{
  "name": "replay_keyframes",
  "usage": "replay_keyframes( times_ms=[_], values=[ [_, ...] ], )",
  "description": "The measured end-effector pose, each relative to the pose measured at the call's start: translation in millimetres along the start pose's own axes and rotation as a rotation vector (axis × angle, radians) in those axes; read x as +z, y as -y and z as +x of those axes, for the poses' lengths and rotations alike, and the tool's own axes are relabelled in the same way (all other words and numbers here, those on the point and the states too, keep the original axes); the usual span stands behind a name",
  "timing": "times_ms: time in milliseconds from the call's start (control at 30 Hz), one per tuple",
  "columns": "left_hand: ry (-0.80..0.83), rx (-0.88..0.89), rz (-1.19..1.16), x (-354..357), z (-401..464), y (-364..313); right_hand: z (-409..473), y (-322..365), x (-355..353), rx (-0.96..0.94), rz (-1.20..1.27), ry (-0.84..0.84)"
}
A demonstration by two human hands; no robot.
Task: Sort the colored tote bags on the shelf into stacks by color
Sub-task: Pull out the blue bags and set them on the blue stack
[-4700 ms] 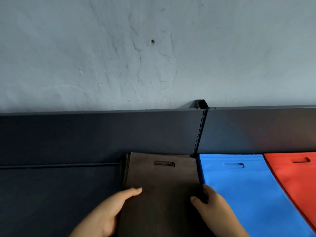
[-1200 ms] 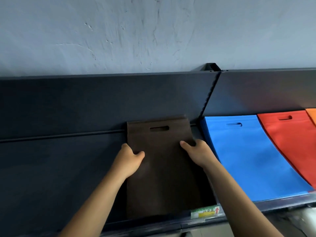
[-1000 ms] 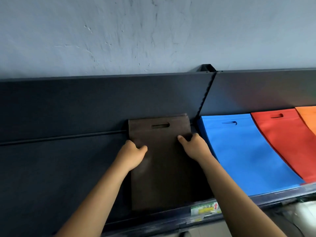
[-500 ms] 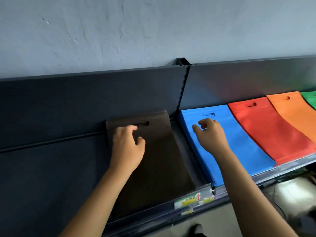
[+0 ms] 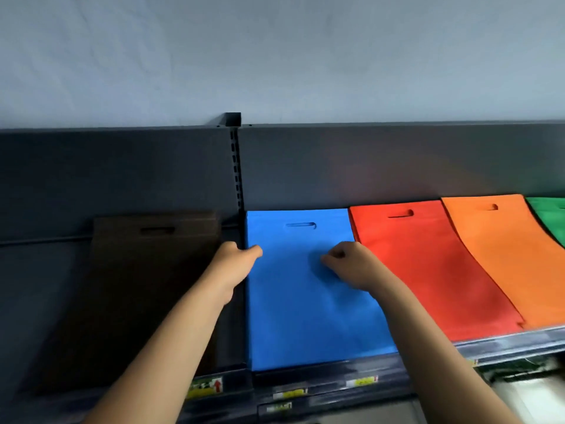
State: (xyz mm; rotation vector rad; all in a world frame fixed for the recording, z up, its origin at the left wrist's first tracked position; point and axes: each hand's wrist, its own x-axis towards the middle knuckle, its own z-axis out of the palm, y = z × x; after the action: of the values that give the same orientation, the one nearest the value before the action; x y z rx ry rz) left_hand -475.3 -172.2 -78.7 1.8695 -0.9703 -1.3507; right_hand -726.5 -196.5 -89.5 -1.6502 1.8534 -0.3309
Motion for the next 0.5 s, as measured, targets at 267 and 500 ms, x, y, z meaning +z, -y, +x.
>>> replay_keyframes(
  times_ms=[267, 500],
  values=[
    [-0.072, 0.009, 0.079, 36, -4, -6, 11, -20, -10, -0.099, 0.137, 0.130],
    [-0.121, 0.208, -0.033, 32, -11, -7, 20, -35, 0, -0.182, 0.293, 0.004]
  ],
)
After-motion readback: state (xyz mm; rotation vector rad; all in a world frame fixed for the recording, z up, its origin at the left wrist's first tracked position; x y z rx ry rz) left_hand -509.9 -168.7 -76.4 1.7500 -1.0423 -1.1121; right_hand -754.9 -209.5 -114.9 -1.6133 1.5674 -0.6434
